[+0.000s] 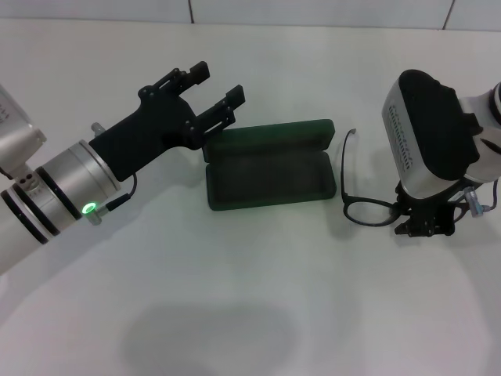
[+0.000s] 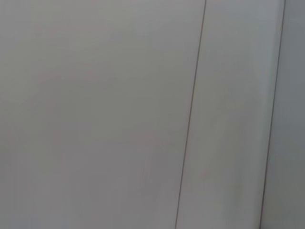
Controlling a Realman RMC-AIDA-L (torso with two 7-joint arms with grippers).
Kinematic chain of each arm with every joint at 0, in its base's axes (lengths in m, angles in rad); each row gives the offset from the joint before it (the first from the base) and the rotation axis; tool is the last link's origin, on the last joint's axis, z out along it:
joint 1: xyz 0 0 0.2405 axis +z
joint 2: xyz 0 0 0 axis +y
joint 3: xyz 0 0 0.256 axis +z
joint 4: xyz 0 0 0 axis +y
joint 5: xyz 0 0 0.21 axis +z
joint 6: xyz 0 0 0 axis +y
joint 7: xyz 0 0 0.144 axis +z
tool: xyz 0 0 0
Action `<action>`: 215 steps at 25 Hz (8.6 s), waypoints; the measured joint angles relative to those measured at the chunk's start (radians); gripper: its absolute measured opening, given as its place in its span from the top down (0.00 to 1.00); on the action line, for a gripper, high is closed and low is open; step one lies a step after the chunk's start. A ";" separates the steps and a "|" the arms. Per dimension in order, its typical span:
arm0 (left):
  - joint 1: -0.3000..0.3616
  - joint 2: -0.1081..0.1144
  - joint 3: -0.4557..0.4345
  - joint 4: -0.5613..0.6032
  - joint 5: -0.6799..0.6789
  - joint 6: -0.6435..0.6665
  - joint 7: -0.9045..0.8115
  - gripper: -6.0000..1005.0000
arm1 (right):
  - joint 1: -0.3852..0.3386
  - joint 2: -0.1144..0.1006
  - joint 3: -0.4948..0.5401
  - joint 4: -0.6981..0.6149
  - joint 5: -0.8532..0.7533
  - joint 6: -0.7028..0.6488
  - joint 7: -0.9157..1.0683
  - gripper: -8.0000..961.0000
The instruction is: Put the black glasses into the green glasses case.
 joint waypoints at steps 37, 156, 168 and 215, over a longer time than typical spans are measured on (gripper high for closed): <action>-0.129 0.082 0.008 0.147 0.171 0.185 -0.511 0.29 | -0.338 -0.007 0.533 0.237 0.906 -0.017 -0.917 0.89; -0.202 0.062 -0.134 0.203 0.518 0.171 -0.636 0.29 | -0.228 -0.006 0.194 0.606 1.365 -0.039 -1.348 0.89; -0.207 0.062 -0.153 0.204 0.546 0.194 -0.603 0.29 | -0.229 -0.005 0.195 0.616 1.363 -0.037 -1.347 0.89; -0.135 0.009 -0.536 0.131 0.460 -0.053 -0.425 0.29 | -0.272 0.000 -0.399 0.250 1.380 0.869 -1.118 0.73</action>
